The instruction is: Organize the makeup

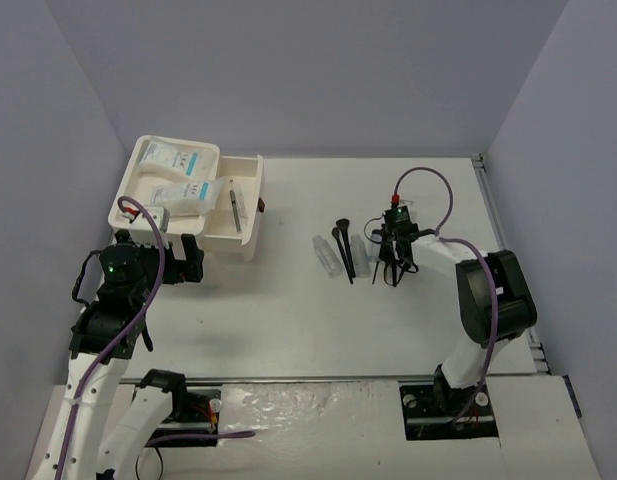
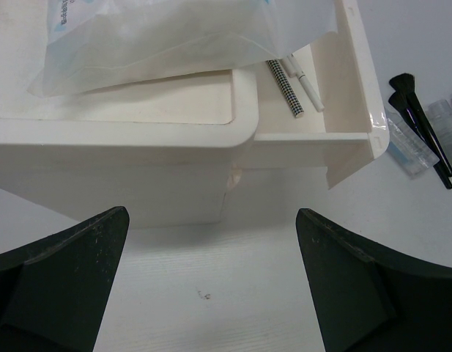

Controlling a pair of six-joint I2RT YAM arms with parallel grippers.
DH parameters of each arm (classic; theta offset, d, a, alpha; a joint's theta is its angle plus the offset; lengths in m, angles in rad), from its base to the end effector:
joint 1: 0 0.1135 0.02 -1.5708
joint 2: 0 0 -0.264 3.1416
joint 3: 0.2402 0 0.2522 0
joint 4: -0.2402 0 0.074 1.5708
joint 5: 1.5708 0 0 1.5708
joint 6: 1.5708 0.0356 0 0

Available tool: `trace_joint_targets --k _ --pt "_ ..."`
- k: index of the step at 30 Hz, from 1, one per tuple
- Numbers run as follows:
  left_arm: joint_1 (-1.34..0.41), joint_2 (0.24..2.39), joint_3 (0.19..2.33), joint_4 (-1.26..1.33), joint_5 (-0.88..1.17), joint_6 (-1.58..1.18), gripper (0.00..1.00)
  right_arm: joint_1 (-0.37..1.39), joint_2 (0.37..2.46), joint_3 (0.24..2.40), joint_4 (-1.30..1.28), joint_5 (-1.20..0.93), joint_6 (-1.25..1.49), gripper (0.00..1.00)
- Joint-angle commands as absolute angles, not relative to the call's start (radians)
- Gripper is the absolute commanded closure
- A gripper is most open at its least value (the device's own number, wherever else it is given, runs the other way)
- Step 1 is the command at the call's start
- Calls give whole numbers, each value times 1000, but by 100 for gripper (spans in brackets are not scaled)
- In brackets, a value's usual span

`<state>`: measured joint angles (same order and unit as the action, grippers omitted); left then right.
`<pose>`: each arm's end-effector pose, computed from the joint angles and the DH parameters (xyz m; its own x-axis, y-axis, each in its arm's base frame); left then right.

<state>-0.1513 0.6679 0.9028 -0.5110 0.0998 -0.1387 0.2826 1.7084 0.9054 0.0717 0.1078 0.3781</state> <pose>0.1401 -0.0250 0.3625 -0.3007 -0.0933 -0.9491 0.2051 0.9656 -0.1599 0.3381 0.0942 0.1674 -0.6700 0.1876 -0.7183 0.0506 0.9768 0.2080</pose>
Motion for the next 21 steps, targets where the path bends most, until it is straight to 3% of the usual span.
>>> trace_joint_targets --k 1,4,10,21 --pt "-153 681 927 -446 102 -136 3 319 1502 980 -25 83 400 100" --pt "-153 681 928 -448 101 -137 3 373 1407 1061 -75 61 421 100" --pt "-153 678 927 -446 98 -135 3 516 1439 1302 -16 -52 506 100" --pt "-153 660 921 -444 81 -128 3 718 1802 1681 339 -103 742 98"
